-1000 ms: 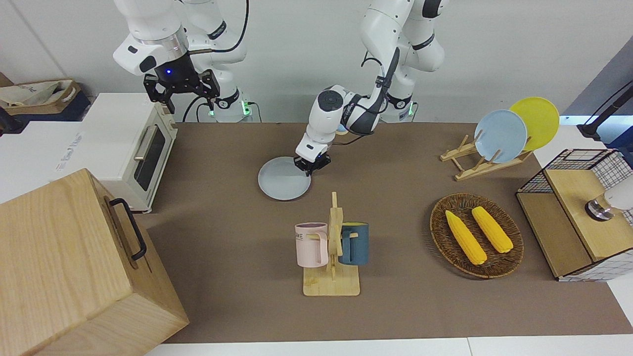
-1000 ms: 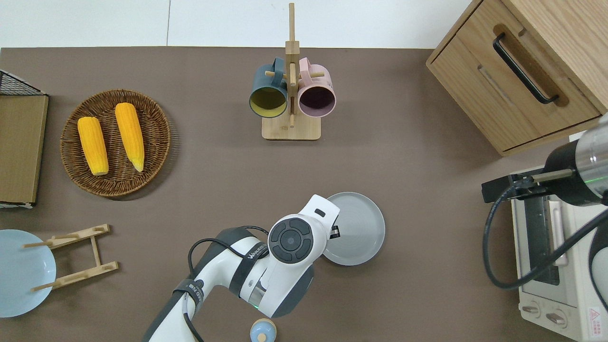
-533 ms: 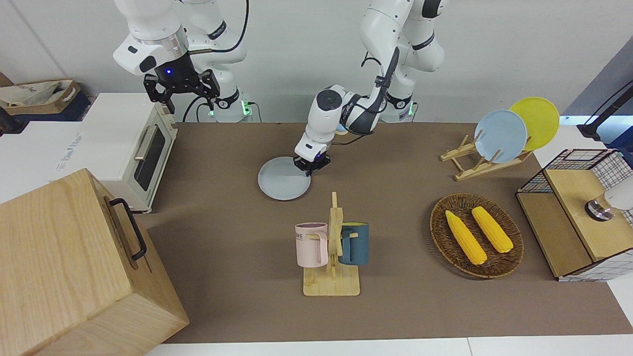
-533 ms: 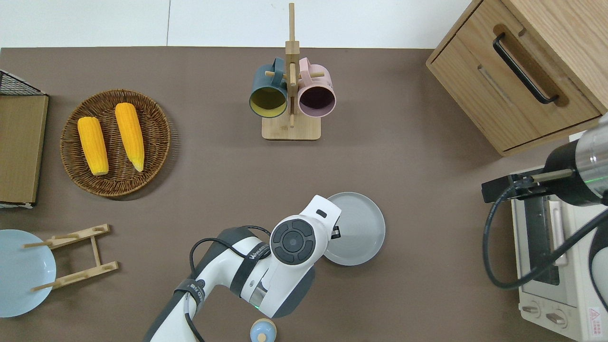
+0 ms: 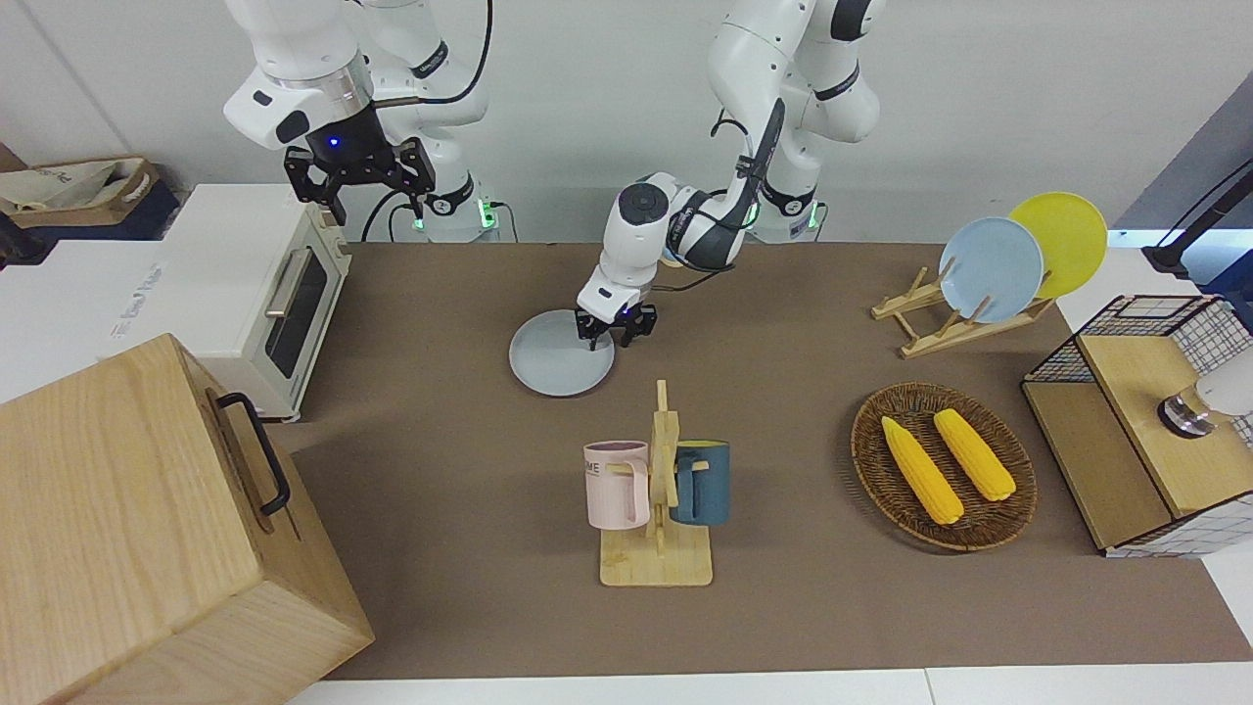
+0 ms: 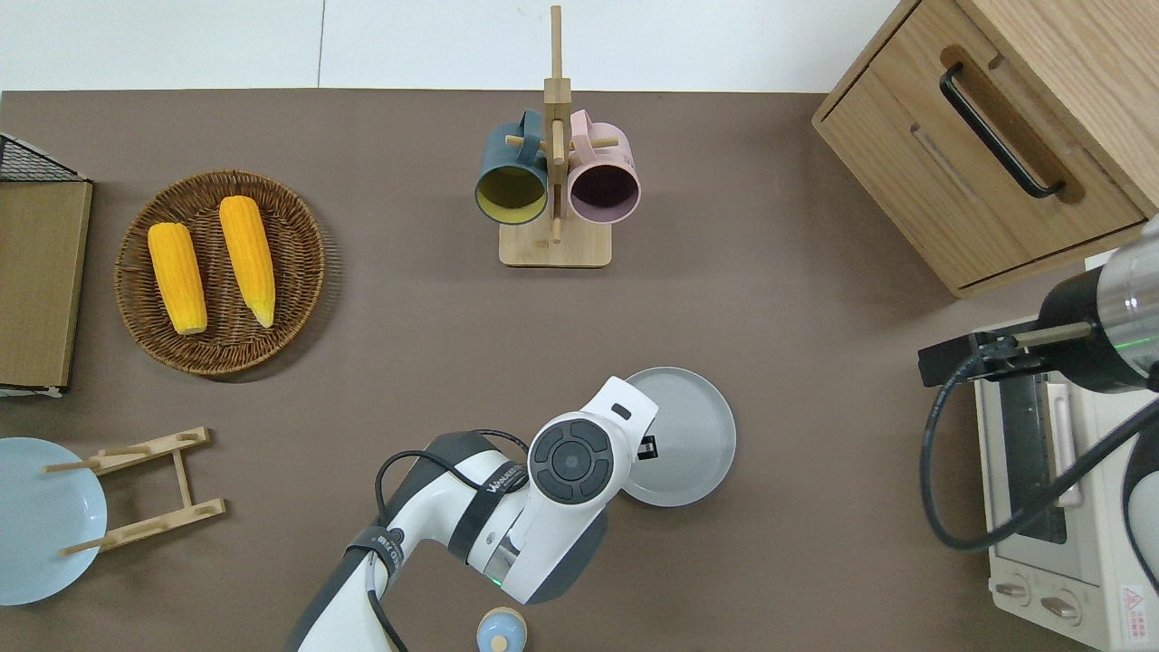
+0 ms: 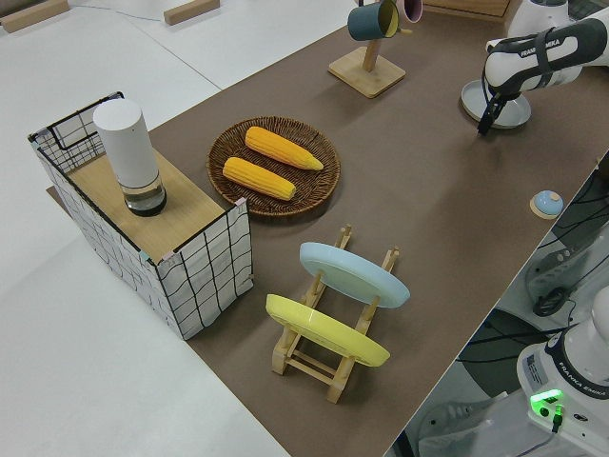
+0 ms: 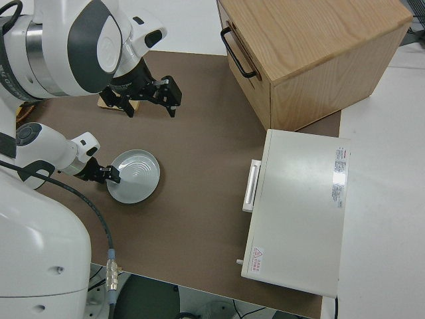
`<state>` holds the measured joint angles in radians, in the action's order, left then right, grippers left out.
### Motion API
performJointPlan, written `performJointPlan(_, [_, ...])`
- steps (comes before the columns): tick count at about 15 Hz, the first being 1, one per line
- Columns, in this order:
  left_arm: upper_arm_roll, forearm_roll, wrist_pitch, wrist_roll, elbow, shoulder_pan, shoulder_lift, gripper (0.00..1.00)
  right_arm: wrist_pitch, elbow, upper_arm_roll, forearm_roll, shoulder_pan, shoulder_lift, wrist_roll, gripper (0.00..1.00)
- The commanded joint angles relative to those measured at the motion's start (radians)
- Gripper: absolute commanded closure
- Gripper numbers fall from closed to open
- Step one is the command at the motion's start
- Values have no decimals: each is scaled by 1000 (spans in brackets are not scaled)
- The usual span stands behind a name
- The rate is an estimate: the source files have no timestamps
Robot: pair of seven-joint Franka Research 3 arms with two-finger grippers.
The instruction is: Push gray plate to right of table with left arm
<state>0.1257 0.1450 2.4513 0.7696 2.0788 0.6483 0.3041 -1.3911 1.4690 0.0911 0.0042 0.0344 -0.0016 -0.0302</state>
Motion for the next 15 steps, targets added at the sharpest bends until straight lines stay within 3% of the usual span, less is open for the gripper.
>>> performJointPlan(1, [-15, -16, -44, -16, -13, 5, 6, 5, 12, -1, 6, 8, -11, -8, 3, 17])
performJointPlan(5, [-21, -16, -75, -16, -14, 5, -20, 5, 12, -1, 4, 8, -11, -8, 3, 17])
performJointPlan(8, [-29, -16, -164, -59, -29, -10, -66, 5, 12, 1, 6, 8, -11, -8, 3, 17])
performJointPlan(15, [-29, -15, -507, -263, -113, -189, -249, 5, 12, -1, 6, 8, -11, -8, 3, 17])
